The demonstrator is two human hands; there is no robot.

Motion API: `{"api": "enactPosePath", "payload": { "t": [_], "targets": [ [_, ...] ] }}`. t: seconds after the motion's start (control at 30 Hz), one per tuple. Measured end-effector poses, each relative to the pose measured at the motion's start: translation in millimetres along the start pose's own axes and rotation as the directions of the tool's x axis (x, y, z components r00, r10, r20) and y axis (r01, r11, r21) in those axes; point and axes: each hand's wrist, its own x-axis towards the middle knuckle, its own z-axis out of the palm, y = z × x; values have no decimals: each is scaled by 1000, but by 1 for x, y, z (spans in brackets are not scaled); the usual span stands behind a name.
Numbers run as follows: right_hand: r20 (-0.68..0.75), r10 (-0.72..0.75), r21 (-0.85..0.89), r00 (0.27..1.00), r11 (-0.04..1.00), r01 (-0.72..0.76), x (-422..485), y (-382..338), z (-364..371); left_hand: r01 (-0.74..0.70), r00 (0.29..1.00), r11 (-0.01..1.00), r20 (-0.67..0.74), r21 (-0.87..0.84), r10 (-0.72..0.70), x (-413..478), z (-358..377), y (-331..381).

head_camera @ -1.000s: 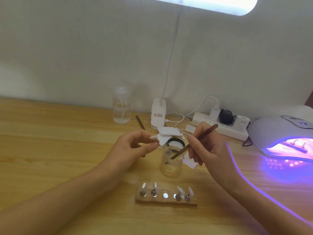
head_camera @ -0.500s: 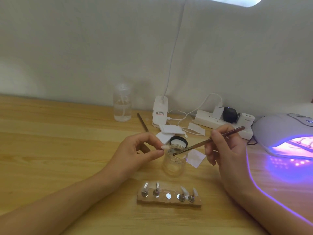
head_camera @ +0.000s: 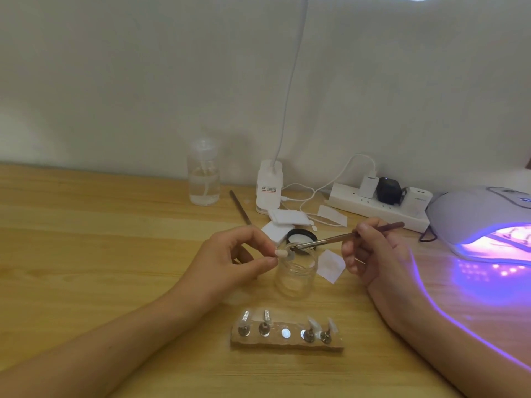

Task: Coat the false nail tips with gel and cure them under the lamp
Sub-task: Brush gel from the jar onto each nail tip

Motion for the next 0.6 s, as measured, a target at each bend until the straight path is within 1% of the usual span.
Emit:
{"api": "enactPosePath", "payload": {
  "t": [0.13, 0.33, 0.47, 0.53, 0.6],
  "targets": [
    [20, -8, -8, 1000, 1000, 8, -1, 0, 1, -9, 1000, 1000, 2, 15, 9, -1, 0, 0],
    [54, -13, -15, 998, 1000, 14, 1, 2, 1, -7, 1000, 1000, -11, -16, 7, -2, 2, 1],
    [41, -36, -55, 999, 998, 38, 0, 3, 1, -2, 1000, 1000, -15, -8, 2, -2, 2, 2],
    [20, -40, -35, 999, 999, 41, 1, 2, 0, 2, 1000, 1000, -17, -8, -2, -2, 2, 2],
    [28, -39, 0, 999, 999, 39, 1, 2, -1, 2, 1000, 1000, -18, -4, -2, -2, 2, 2]
  ]
}}
